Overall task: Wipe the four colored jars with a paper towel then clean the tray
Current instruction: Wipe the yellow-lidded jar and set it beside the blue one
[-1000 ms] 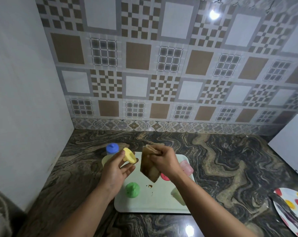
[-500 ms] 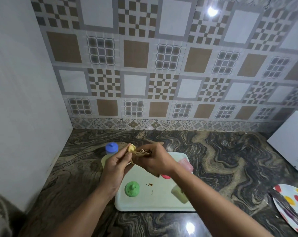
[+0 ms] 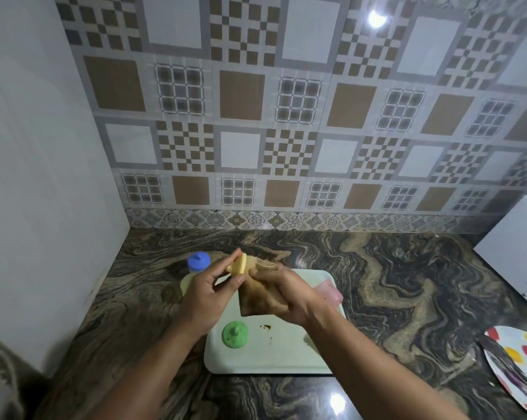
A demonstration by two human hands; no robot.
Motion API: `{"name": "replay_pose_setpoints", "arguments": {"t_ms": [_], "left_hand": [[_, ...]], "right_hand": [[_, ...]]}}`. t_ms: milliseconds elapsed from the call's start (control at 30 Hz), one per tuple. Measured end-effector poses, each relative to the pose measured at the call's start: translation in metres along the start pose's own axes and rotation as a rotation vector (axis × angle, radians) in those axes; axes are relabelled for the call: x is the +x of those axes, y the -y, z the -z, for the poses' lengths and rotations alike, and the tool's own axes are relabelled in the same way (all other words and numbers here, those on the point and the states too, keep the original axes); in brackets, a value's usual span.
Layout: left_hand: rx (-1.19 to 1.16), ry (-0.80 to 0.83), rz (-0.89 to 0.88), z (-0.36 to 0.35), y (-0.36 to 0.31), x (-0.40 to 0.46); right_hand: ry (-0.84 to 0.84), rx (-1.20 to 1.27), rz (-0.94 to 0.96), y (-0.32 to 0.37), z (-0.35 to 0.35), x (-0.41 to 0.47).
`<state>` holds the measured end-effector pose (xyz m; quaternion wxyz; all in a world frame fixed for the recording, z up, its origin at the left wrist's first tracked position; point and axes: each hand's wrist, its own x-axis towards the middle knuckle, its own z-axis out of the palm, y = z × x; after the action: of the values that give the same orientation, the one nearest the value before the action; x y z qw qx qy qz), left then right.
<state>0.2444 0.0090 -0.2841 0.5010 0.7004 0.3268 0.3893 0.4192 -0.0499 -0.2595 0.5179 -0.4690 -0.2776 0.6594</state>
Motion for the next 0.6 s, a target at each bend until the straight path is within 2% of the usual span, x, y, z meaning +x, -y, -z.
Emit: {"name": "replay_pose_setpoints", "arguments": {"t_ms": [33,100,167,267,433,500,600], "left_hand": [[-0.002,-0.005,-0.001,0.002,-0.001,0.001],[0.010,-0.069,0.020,0.008,0.001,0.004],[0.030,-0.095,0.039,0.013,0.004,0.004],[0.151,-0.038,0.012,0.014,0.009,-0.001],[0.472,-0.008,-0.062,0.007,0.021,-0.010],[0.520,-0.011,-0.054,0.008,0.027,-0.012],[0.605,-0.001,-0.019,0.019,0.039,-0.013]], "right_hand": [[-0.010,0.147,-0.037,-0.004,0.001,0.000],[-0.136,0.290,-0.050,-0.013,0.008,0.004],[-0.299,0.247,-0.037,-0.022,0.016,0.014],[-0.392,0.199,-0.056,-0.034,0.017,0.026],[-0.299,0.130,-0.122,-0.034,0.009,0.037],[-0.389,0.109,-0.114,-0.031,0.007,0.041],[-0.599,0.159,0.030,-0.028,0.010,0.047]]}}
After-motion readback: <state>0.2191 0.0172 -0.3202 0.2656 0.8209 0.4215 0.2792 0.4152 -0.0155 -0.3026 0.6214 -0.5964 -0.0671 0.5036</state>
